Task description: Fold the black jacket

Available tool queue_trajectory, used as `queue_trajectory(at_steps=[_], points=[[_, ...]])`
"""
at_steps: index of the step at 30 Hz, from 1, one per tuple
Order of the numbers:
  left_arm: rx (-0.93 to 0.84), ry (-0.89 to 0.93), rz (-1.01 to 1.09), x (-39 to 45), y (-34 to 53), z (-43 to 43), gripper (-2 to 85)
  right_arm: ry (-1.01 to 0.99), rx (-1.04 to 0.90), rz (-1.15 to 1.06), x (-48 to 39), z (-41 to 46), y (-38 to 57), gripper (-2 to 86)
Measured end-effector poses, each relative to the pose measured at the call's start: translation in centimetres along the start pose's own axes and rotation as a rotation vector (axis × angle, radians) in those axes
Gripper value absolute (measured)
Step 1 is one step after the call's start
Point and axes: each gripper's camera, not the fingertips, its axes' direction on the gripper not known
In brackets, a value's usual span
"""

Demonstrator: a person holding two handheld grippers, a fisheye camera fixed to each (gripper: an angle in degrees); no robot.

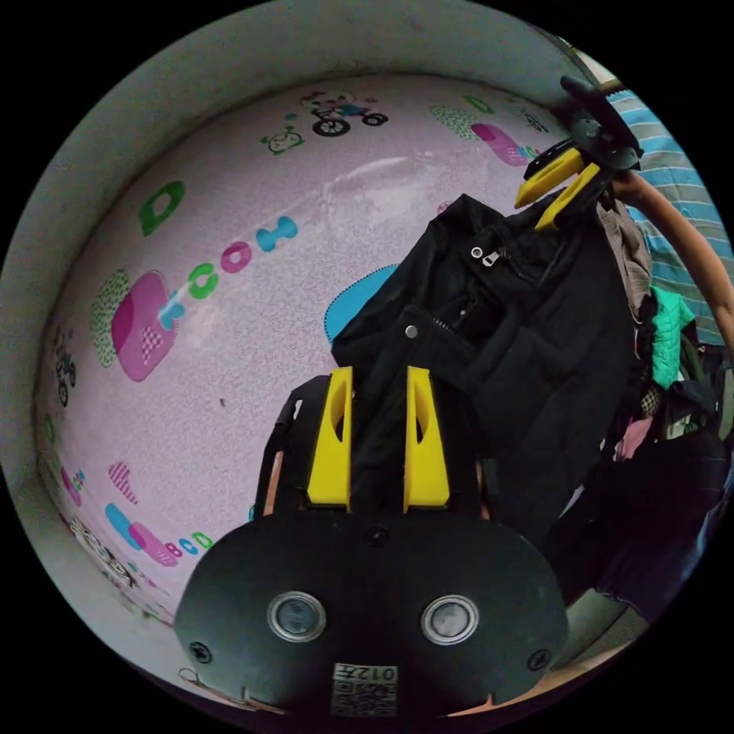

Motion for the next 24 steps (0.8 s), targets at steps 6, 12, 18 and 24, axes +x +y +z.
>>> queue_trajectory(at_steps=[6,12,18,24], points=[[-0.016,-0.024,0.084,2.0,-0.4,-0.2,4.9,0.102,0.064,-0.053,-2.9,-0.2,0.4,4.8],[0.031,-0.09,0.14,4.3,0.7,-1.4,1.6,0.127,0.108,-0.05,-5.1,0.3,0.8,5.9],[0.156,-0.059,0.195,5.5,2.5,-5.1,0.4,0.136,0.168,-0.038,-6.4,-0.3,1.0,1.1],[0.2,-0.048,0.225,6.1,1.8,-6.9,0.2,0.142,0.281,-0.072,-7.7,-1.7,1.5,-0.9]])
